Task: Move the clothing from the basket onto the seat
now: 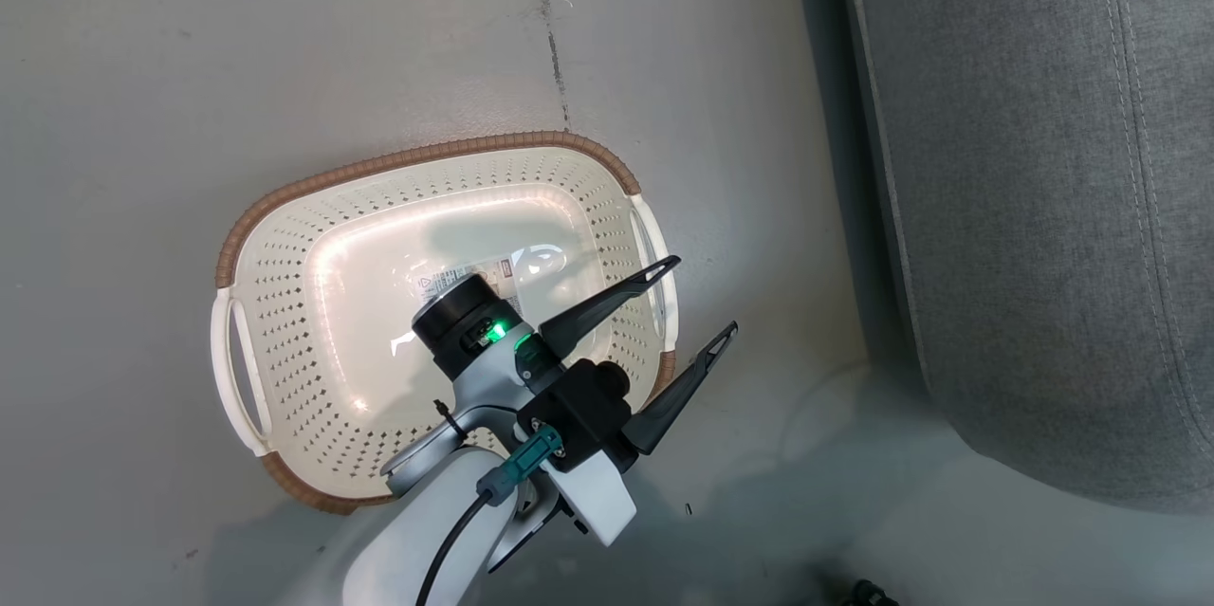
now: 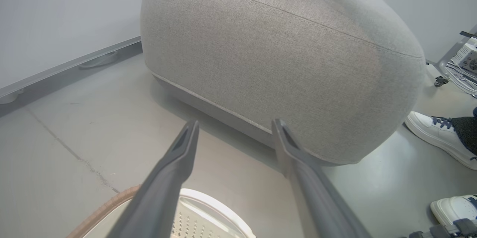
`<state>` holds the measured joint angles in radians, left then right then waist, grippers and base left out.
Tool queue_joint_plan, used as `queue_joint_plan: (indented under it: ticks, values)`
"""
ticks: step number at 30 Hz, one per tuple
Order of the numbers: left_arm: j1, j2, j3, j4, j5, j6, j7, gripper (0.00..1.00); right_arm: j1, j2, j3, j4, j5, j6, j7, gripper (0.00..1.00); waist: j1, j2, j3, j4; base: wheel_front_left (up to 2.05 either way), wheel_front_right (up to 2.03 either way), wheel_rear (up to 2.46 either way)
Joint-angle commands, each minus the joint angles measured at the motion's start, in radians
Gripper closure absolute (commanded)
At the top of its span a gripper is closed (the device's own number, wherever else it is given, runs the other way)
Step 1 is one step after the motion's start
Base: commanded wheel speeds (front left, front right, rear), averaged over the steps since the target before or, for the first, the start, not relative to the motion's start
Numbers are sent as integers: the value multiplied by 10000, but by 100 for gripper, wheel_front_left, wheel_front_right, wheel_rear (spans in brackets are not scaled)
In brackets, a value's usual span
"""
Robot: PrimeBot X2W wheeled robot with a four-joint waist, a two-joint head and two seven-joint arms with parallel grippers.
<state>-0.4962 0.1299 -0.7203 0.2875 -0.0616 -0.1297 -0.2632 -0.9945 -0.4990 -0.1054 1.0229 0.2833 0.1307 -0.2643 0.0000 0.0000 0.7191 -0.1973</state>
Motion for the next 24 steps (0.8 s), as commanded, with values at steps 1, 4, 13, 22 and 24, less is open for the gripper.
queue_joint_plan:
  ticks: [1,4,13,22,24]
  values:
    - [-85,39,89,24,-16,-13,-7,0,-16,-20,95,108,164,2,-12,100,0,0,-1,-26,0,0,0]
    - [-87,46,122,70,-42,-13,-7,0,3,-128,339,229,298,2,-12,100,0,0,-44,-55,0,0,0]
    - [-48,-9,207,174,-115,-13,-7,0,-44,-309,555,370,444,2,-12,0,0,0,-435,-147,0,0,0]
    - [326,-150,162,264,-235,-13,-7,0,598,-316,851,430,169,2,-12,0,0,0,-1558,-193,0,0,0]
    - [490,-219,179,271,-283,-13,-7,0,806,-393,896,253,43,2,-13,0,0,0,-1916,-199,0,0,0]
